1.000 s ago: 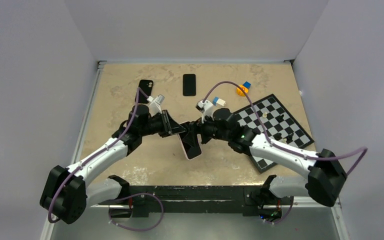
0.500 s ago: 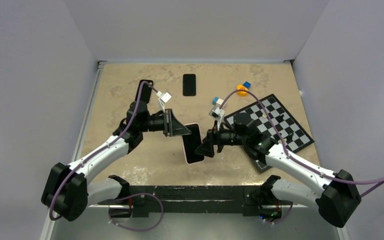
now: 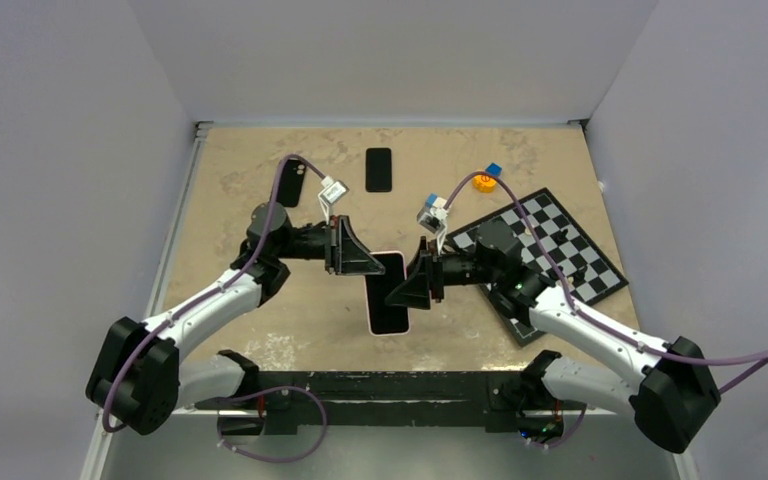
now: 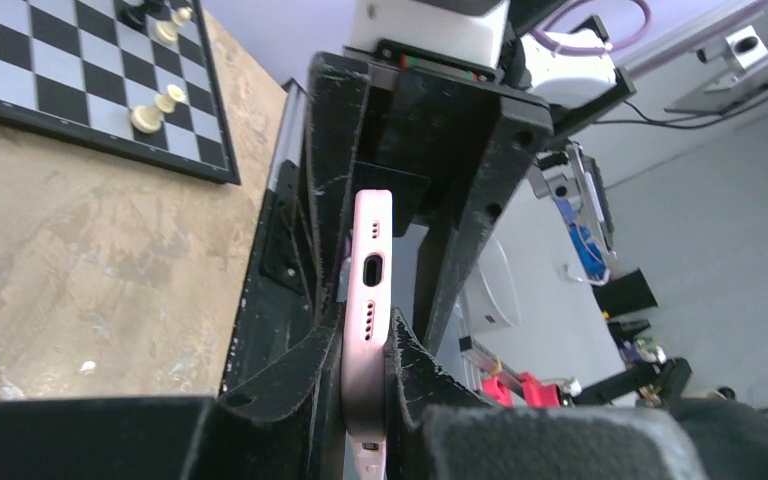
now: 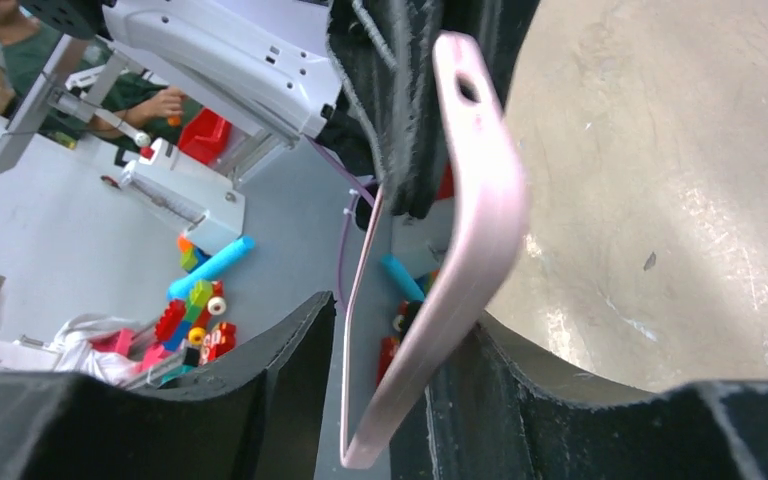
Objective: Take the phone out of the phone case
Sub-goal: Pick up the phone at the center of the board, then remove the phone case from the phone.
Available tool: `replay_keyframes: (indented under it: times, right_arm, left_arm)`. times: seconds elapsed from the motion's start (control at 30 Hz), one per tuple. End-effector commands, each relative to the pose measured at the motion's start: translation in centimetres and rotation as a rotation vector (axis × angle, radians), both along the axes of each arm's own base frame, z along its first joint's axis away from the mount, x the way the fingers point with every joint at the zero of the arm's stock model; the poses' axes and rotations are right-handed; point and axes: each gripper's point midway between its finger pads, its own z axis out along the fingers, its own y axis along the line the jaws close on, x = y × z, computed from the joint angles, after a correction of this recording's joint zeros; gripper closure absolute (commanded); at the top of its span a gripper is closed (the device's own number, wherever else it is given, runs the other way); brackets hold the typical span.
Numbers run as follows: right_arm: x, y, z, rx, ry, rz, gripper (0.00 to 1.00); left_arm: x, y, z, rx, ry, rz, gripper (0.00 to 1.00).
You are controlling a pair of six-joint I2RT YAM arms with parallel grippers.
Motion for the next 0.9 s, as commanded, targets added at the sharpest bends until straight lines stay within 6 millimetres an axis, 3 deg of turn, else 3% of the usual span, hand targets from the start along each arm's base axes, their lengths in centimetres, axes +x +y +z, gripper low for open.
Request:
replay_keyframes:
  times: [0.0, 0.07, 0.17, 0.2, 0.27, 0.3, 0.37, 0.47, 0.53, 0.67, 0.7, 0.83, 0.87]
  right_arm:
    - [0.3, 0.5, 1.9, 0.041, -0.020, 0.045, 0.55]
    - [0.6, 0.8, 1.8, 0.030, -0.022, 0.052, 0.68]
    - [0.6, 1.2, 2.2, 0.036, -0.014, 0.085, 1.00]
    - [0.5, 1.2, 2.4, 0.048, -0.013, 0.082, 1.00]
    - [1.5, 0.7, 3.3, 0.079, -0.004, -0.009, 1.00]
    - [2.5, 0.2, 3.6, 0.089, 0.019, -0.079, 1.00]
    - [4.0, -0.9, 4.4, 0.118, 0.063, -0.169, 1.00]
    - [5.5, -2.4, 5.4, 0.156, 0.096, -0.256, 1.00]
    - [6.4, -3.5, 6.2, 0.179, 0.078, -0.315, 1.00]
    - [6.9, -4.5, 7.9, 0.201, 0.046, -0.318, 1.00]
    - [7.0, -4.5, 8.3, 0.202, 0.039, -0.312, 1.00]
    - [6.9, -4.4, 9.2, 0.192, 0.024, -0.291, 1.00]
    - [6.8, -4.4, 9.4, 0.195, 0.021, -0.288, 1.00]
  left_arm:
    - [-2.1, 0.0, 2.5, -0.081, -0.103, -0.117, 1.00]
    - [-2.5, 0.1, 3.0, -0.090, -0.114, -0.129, 1.00]
    - [-2.2, -0.1, 3.9, -0.099, -0.116, -0.115, 1.00]
    - [-2.0, -0.1, 4.3, -0.105, -0.120, -0.101, 0.95]
    - [-1.4, 0.0, 4.5, -0.096, -0.125, -0.034, 0.65]
    - [-1.0, 0.2, 4.1, -0.074, -0.123, 0.018, 0.55]
    - [0.0, 0.8, 2.9, -0.008, -0.124, 0.146, 0.45]
    - [1.6, 3.0, -0.5, 0.141, -0.052, 0.387, 0.44]
    - [1.7, 4.0, -2.3, 0.156, 0.003, 0.466, 0.51]
    - [0.1, 3.0, -2.6, 0.050, 0.053, 0.381, 0.66]
    - [-0.3, 2.6, -2.3, 0.025, 0.055, 0.345, 0.66]
    - [-1.7, 1.4, -0.3, -0.057, -0.008, 0.239, 0.44]
    - [-1.7, 1.2, -0.1, -0.054, -0.015, 0.222, 0.43]
